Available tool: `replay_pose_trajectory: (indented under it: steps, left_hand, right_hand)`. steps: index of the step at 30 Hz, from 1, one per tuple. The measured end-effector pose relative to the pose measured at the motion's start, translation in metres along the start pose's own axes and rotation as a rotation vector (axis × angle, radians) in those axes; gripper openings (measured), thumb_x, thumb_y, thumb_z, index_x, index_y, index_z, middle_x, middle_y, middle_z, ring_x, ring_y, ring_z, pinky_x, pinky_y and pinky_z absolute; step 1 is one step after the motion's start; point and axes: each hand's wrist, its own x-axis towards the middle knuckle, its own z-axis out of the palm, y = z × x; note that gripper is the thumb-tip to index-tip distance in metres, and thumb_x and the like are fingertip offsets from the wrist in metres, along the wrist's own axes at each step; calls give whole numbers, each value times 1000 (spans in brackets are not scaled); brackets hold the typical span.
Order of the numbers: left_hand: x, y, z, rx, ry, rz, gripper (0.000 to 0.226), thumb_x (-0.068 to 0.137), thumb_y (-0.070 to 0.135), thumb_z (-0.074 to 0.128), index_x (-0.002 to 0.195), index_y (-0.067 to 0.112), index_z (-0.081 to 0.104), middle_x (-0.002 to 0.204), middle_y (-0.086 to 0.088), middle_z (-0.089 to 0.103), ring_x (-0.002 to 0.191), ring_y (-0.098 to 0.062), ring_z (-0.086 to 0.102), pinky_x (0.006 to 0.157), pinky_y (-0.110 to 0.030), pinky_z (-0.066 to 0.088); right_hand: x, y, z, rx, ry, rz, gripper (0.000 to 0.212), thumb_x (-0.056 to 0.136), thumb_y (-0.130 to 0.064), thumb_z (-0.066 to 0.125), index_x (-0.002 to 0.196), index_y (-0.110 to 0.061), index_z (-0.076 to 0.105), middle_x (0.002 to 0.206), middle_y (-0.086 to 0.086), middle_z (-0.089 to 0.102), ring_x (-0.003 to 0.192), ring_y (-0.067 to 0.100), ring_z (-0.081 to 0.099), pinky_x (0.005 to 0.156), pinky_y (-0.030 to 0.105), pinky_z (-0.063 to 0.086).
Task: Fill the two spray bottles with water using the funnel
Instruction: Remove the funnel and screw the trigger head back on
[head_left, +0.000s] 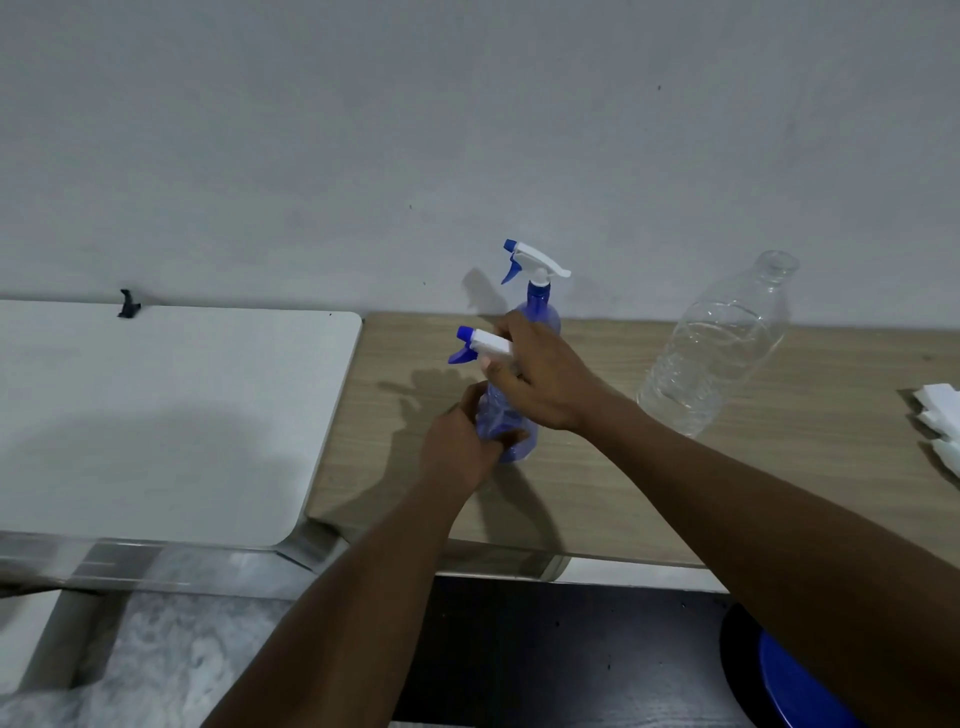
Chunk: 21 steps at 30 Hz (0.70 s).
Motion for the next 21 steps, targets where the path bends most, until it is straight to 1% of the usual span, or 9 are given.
replay_pose_trajectory:
  steps: [2,4,6,8,10,13,15,18,21]
  left_hand:
    - [1,1,0,-29,-31,3,60,79,30,79,132,27,50,108,11,64,102,-17,65,91,-36,53]
    - [2,-2,1,-37,-46,28,55,82,21,77,131,21,51,105,11,61,106,-21,65,93,-36,51]
    - [3,-4,3,-10,-26,45,56,84,27,76,133,20,50,108,11,61,106,-19,64,91,-34,50]
    - [4,-5,2,36,2,50,61,81,38,76,135,26,48,113,8,64,102,-15,64,89,-35,51]
    - [5,-4,3,8,-31,19,57,82,35,77,132,24,51,119,2,66,108,-19,63,96,-40,51]
    - [7,-6,4,7,-16,-10,55,80,31,79,128,24,53,116,1,67,106,-19,64,95,-42,52]
    - [9,-8,5,2,-29,10,61,81,31,79,133,25,49,119,1,66,108,-19,64,96,-40,51]
    - [8,-6,6,-6,-28,23,70,80,37,80,139,24,47,125,0,64,113,-20,61,100,-40,49]
    - [7,-7,6,-15,-19,3,66,79,33,81,135,26,49,121,3,66,109,-18,63,96,-39,51]
  right_hand:
    - [-1,2,-1,-32,-33,22,39,82,-29,67,112,-14,47,98,2,56,80,19,55,63,34,48]
    - [1,3,-3,-74,-60,23,42,80,-22,72,113,-14,47,98,3,55,79,19,54,62,33,45]
    - [3,3,-4,-144,-72,0,40,82,-19,70,114,-12,47,101,6,58,81,21,55,64,36,49]
    - [4,2,-3,-216,-65,-2,38,86,-21,70,115,-10,48,106,8,60,85,23,57,69,35,49]
    - [4,2,0,-274,-29,13,41,86,-26,73,115,-10,49,106,8,61,87,23,59,71,33,48]
    - [3,6,2,-315,31,-32,47,80,-35,76,111,-11,50,100,6,60,82,21,53,70,33,41]
    - [3,5,0,-280,16,-54,41,80,-29,72,109,-10,50,97,5,57,80,20,47,70,36,39]
    - [4,3,0,-334,6,-18,40,84,-28,69,114,-9,51,104,8,62,84,26,56,77,40,46]
    - [3,5,4,-386,36,-16,49,81,-36,70,117,-11,51,106,7,61,92,27,57,78,37,41]
